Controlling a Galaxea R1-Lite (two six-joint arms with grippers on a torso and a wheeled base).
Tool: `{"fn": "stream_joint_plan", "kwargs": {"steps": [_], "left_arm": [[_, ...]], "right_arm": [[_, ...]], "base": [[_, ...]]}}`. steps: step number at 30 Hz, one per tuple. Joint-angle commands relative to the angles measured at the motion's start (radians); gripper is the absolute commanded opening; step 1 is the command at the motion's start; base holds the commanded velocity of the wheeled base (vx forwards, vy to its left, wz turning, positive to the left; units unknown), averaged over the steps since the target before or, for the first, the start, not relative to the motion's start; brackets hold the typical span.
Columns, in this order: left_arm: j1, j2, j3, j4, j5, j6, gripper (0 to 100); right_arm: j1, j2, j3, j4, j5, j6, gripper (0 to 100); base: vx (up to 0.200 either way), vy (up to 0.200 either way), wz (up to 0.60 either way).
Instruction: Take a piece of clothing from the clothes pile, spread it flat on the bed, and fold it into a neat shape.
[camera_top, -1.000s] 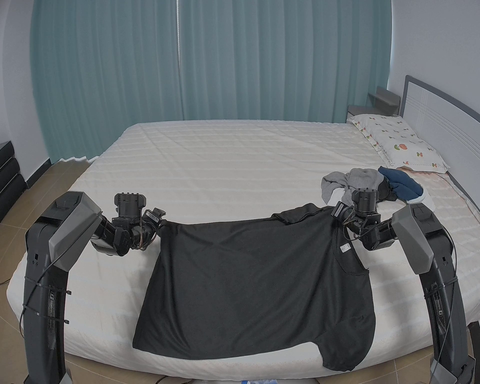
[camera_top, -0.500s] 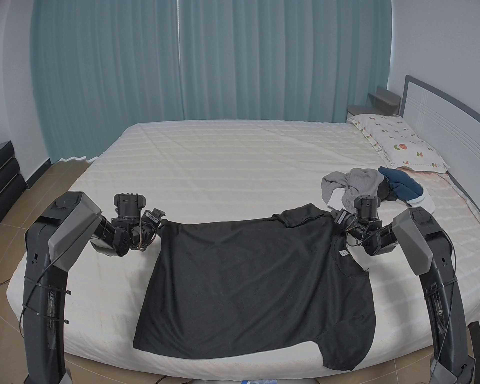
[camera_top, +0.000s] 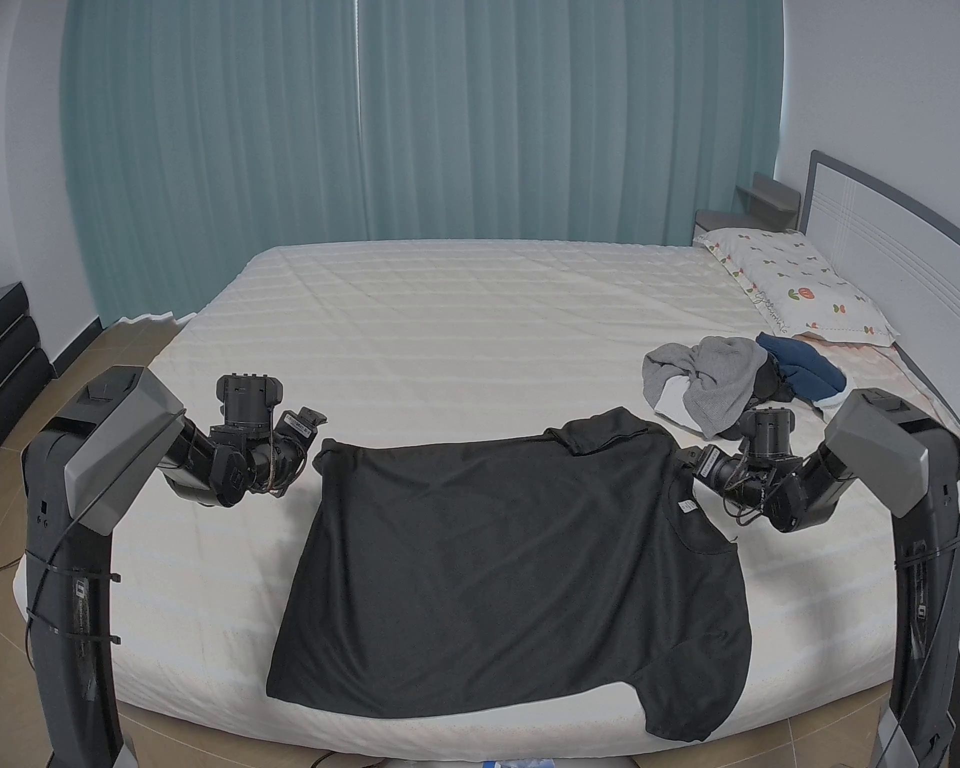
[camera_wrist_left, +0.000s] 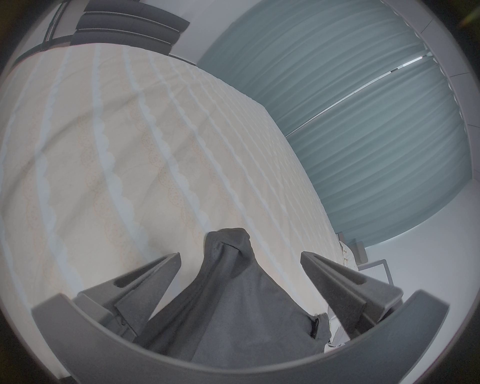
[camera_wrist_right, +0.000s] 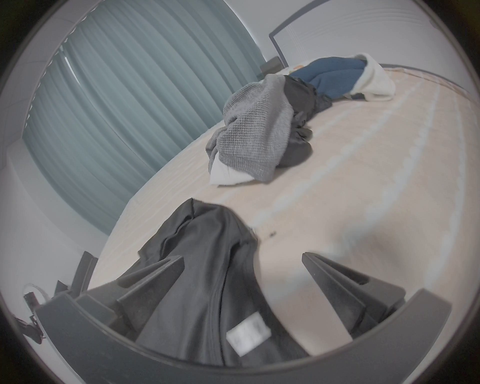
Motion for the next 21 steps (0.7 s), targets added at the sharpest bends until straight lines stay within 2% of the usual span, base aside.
{"fn": "stream_joint_plan", "kwargs": {"steps": [1,3,4,6,7,8,9,10,11,16,21], "left_arm": [[-0.017,-0.165,0.196,-0.004,-0.013,0.001,100],[-0.017,-0.193,0.244,-0.01,-0.028,-0.001,100],[-0.017,-0.228,0.334,-0.025,-0.057,-0.001,100],[-0.017,-0.241,0.366,-0.034,-0.065,0.002,100],[-0.024,-0.27,0.454,-0.073,-0.079,0.002,100],[-0.024,-0.27,0.454,-0.073,-0.079,0.002,100],[-0.035,-0.294,0.529,-0.119,-0.079,0.005,100],[-0.035,-0.294,0.529,-0.119,-0.079,0.005,100],[-0.044,-0.307,0.596,-0.16,-0.077,0.019,100],[-0.07,-0.302,0.76,-0.221,-0.06,0.108,100],[-0.084,-0.307,0.863,-0.264,-0.053,0.127,100]], "right_arm": [[0.006,-0.335,0.458,-0.148,0.091,0.102,100],[0.006,-0.352,0.502,-0.168,0.1,0.122,100],[0.005,-0.368,0.564,-0.197,0.123,0.135,100],[0.005,-0.369,0.577,-0.205,0.128,0.139,100],[0.005,-0.371,0.63,-0.239,0.135,0.14,100],[0.005,-0.371,0.63,-0.239,0.135,0.14,100],[0.005,-0.368,0.677,-0.271,0.143,0.14,100],[0.005,-0.368,0.677,-0.271,0.143,0.14,100],[0.006,-0.361,0.716,-0.312,0.161,0.142,100],[0.003,-0.355,0.806,-0.403,0.226,0.166,100],[-0.007,-0.354,0.851,-0.447,0.249,0.197,100]], "base": [[-0.2,0.0,0.0],[-0.2,0.0,0.0],[-0.2,0.0,0.0],[-0.2,0.0,0.0],[-0.2,0.0,0.0],[-0.2,0.0,0.0],[-0.2,0.0,0.0],[0.0,0.0,0.0],[0.0,0.0,0.0],[0.0,0.0,0.0],[0.0,0.0,0.0]]}}
